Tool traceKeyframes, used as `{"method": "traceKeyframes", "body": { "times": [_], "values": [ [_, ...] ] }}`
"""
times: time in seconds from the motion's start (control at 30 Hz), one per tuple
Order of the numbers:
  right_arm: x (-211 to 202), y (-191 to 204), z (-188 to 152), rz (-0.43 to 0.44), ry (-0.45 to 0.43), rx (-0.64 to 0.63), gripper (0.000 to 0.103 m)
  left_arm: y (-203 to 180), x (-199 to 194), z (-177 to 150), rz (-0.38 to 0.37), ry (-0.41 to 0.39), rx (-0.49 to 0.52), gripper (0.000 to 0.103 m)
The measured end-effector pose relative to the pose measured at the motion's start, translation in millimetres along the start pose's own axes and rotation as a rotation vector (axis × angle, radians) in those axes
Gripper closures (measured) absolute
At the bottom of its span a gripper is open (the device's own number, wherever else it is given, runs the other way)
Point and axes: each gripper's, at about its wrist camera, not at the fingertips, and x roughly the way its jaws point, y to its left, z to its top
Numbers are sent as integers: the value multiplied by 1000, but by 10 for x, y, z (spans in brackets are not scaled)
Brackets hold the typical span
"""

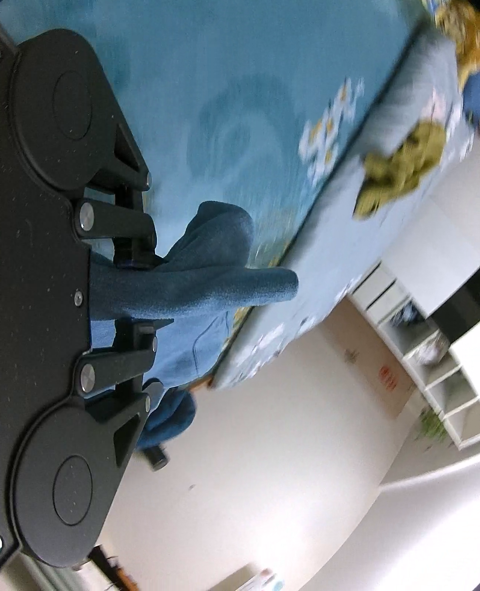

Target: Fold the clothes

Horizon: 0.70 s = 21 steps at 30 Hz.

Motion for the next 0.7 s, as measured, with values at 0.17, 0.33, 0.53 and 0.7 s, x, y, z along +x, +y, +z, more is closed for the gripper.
{"method": "traceKeyframes", "body": {
  "times": [0.17, 0.33, 0.53, 0.7],
  "values": [
    [-512, -58, 579, -60, -90, -68, 84, -621, 649, 27, -88, 69, 78, 85],
    [-1017, -79, 1242, -115, -173, -146, 84, -1303, 1263, 87, -177, 123, 157, 85],
    [-1585, -96, 2058, -153, -268, -220, 84, -2245, 1990, 125, -243, 128, 304, 85],
    [-1903, -312, 2566, -209, -333, -242, 84, -2860, 2584, 59, -295, 150, 393, 85]
  ]
}}
